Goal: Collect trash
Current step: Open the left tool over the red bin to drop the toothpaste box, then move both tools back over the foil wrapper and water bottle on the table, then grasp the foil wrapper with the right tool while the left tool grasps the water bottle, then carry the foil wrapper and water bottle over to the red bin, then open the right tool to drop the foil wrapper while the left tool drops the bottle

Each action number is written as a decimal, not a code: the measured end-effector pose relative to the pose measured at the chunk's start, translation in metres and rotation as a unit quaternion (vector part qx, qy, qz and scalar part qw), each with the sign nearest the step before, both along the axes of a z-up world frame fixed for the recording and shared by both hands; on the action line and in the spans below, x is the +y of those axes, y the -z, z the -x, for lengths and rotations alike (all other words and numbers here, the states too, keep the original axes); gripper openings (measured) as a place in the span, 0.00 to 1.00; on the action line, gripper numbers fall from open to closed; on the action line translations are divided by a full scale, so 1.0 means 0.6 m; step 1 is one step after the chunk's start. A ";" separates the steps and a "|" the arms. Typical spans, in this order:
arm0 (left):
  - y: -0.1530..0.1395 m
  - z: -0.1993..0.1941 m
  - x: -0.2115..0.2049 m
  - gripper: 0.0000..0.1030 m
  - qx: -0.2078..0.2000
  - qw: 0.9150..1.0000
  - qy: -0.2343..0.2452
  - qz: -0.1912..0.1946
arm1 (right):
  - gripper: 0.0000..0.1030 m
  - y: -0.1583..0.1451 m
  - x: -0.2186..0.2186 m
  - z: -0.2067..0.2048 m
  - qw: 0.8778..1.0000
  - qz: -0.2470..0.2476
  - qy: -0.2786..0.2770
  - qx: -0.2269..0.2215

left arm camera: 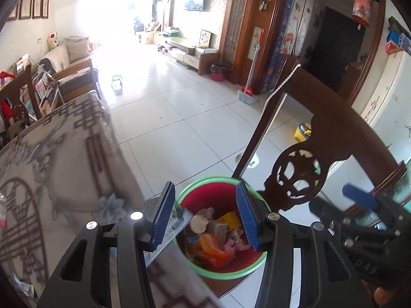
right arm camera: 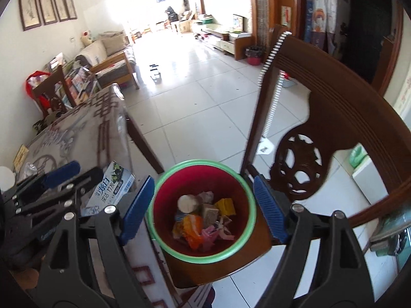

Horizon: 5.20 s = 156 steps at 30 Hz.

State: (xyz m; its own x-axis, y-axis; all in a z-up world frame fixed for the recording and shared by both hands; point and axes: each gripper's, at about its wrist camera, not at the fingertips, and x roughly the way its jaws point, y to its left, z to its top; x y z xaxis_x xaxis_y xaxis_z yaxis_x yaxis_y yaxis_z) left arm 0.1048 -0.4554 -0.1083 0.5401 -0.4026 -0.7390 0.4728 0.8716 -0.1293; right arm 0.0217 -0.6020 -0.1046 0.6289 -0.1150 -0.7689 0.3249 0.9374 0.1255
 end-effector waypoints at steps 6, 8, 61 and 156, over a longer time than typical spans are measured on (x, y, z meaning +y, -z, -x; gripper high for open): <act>0.000 -0.006 0.033 0.44 0.005 1.000 -0.012 0.000 | 0.76 0.021 -0.035 0.030 0.999 -0.008 0.042 0.020; -0.002 -0.002 0.056 0.54 0.005 1.000 -0.021 -0.001 | 0.76 0.027 -0.036 0.031 0.998 -0.017 0.048 0.024; 0.000 0.061 0.959 0.87 -0.029 0.961 -0.275 -0.010 | 0.66 0.192 0.965 -0.130 0.885 0.106 -0.407 0.198; 0.007 0.021 0.059 0.88 0.011 0.999 -0.035 0.008 | 0.37 0.059 0.060 -0.067 0.994 -0.047 -0.083 0.045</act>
State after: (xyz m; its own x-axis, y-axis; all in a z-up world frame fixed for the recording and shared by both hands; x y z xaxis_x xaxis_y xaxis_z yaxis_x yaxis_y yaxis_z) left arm 0.0919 -0.4199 -0.1126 0.5507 -0.3757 -0.7453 0.4071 0.9005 -0.1531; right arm 0.0621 -0.5659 -0.1399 0.5611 0.0594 -0.8256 0.1805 0.9646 0.1921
